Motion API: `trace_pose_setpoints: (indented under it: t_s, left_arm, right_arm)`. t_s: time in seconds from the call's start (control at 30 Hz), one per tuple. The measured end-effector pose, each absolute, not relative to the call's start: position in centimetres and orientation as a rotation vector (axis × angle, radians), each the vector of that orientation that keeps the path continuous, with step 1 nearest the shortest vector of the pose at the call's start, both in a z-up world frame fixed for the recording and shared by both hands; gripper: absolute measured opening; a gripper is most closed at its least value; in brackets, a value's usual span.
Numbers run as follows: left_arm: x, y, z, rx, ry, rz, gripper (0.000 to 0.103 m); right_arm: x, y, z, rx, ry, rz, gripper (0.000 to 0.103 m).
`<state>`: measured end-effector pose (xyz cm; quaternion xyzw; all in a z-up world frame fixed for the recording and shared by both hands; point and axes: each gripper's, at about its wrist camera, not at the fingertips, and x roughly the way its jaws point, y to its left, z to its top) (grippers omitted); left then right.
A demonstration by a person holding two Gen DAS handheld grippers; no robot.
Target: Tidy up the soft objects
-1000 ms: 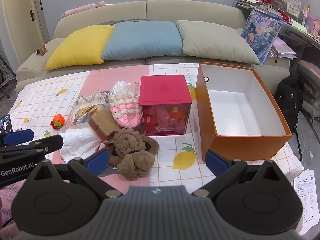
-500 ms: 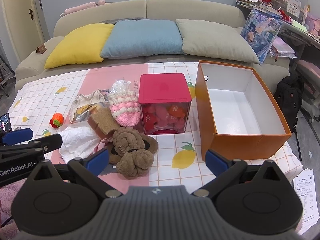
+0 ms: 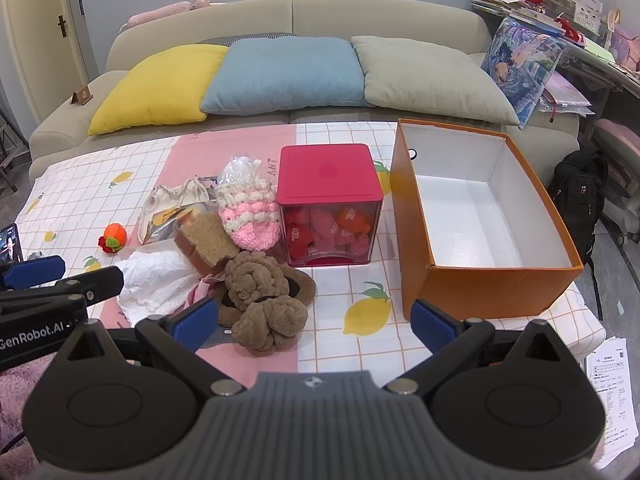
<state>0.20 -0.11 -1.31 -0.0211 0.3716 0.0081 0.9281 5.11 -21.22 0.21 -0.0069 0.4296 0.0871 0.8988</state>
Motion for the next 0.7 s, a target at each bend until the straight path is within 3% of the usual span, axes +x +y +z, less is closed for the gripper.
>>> trace_pose_setpoints:
  t_s: [0.3, 0.47, 0.57, 0.7]
  left_arm:
    - [-0.3, 0.1, -1.8, -0.05, 0.768, -0.014, 0.081]
    - [-0.1, 0.4, -2.3, -0.035, 0.788, -0.055, 0.076]
    - [0.2, 1.3, -3.1, -0.062, 0.838, -0.077, 0.07]
    - [0.5, 2.5, -4.0, -0.087, 0.879, -0.088, 0.07]
  right_arm:
    - [5.2, -21.2, -0.1, 0.005, 0.899, 0.214, 0.1]
    - [5.7, -21.3, -0.5, 0.035, 0.921, 0.254, 0.095]
    - [6.1, -21.2, -1.1, 0.04, 0.949, 0.271, 0.084]
    - [6.8, -20.9, -2.1, 0.027, 0.988, 0.299, 0.074]
